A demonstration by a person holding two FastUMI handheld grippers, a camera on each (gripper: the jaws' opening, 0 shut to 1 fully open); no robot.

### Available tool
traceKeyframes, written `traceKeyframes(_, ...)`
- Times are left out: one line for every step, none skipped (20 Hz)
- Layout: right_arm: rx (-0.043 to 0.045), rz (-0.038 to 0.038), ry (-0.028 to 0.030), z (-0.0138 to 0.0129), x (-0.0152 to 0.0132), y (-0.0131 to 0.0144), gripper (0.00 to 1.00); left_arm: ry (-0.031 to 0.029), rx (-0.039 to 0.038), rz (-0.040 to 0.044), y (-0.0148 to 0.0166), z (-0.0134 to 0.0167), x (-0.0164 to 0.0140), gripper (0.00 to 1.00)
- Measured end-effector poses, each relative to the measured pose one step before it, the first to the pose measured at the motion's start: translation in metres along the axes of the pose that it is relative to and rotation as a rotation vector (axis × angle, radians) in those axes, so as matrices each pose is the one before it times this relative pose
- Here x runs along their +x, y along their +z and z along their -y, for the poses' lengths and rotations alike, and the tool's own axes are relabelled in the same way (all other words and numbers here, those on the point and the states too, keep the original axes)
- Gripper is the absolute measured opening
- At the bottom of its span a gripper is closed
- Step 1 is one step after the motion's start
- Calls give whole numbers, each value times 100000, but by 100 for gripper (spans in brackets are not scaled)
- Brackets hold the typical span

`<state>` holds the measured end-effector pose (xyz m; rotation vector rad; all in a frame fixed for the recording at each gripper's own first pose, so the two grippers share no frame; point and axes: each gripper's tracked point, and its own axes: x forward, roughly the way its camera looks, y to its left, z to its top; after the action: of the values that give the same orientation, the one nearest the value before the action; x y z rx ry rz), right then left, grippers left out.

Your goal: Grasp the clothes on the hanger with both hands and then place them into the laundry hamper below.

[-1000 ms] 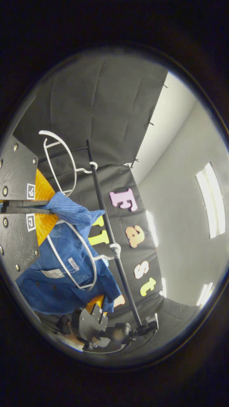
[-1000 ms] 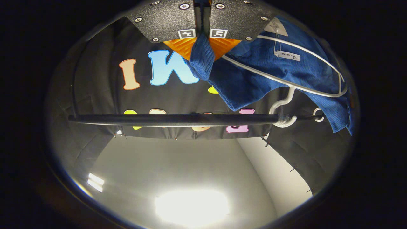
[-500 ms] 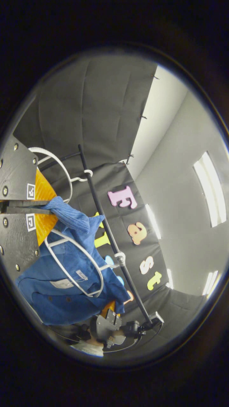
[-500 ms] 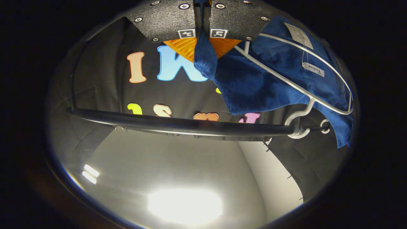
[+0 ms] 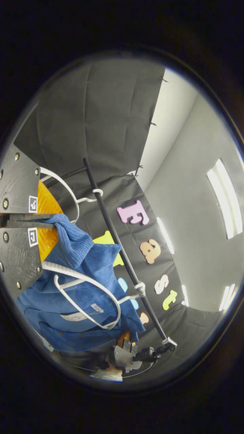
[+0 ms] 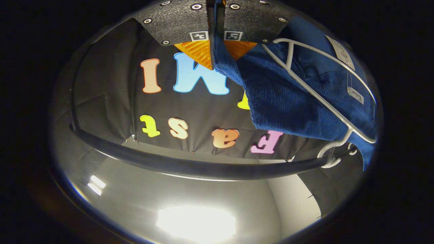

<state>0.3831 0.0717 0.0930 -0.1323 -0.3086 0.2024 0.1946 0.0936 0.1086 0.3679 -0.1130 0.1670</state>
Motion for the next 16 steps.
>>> traceKeyframes(158,-758,106,-135,207,-314,2,-477,-544,-498,-279,-56,531,8)
traceKeyframes(718,-987,79,-113,324,-314,2,-678,-1071,-207,-340,28,645,8)
traceKeyframes(589,-1108,-64,-106,322,-422,3,-672,-1276,42,-220,-38,548,1)
traceKeyframes(-65,-1339,-299,-22,310,-482,4,-895,-888,-15,-126,91,520,8)
traceKeyframes(-306,-1612,-76,-2,184,-631,3,-847,-395,-617,-221,173,494,8)
traceKeyframes(-336,-1899,-178,-196,203,-729,3,-511,133,-583,-283,105,307,8)
traceKeyframes(140,-1894,-93,-118,164,-738,3,-508,327,-423,-275,193,475,8)
traceKeyframes(479,-2417,-469,-48,178,-865,4,-688,10,-654,-275,273,367,1)
traceKeyframes(1049,-3082,-163,32,165,-1034,4,-848,-775,-799,-384,410,297,1)
traceKeyframes(1574,-3053,-223,-56,111,-1085,2,-938,-1142,-1084,-545,488,322,1)
traceKeyframes(1732,-2965,274,-89,150,-1214,2,-893,-1227,-1238,-585,437,217,1)
traceKeyframes(1578,-2108,325,-57,-155,-737,2,-722,-1189,-1315,-778,202,116,1)
traceKeyframes(605,-1624,303,-100,-207,-699,2,-539,-749,-1335,-642,267,-28,1)
traceKeyframes(-526,-1086,151,-31,-343,-563,2,-258,-414,-1288,-779,61,-318,1)
traceKeyframes(-925,-537,218,-16,-129,-421,2,-244,-309,-1178,-567,94,-180,1)
traceKeyframes(-748,-666,316,-73,-77,-232,2,-203,-440,-1131,-604,215,-160,1)
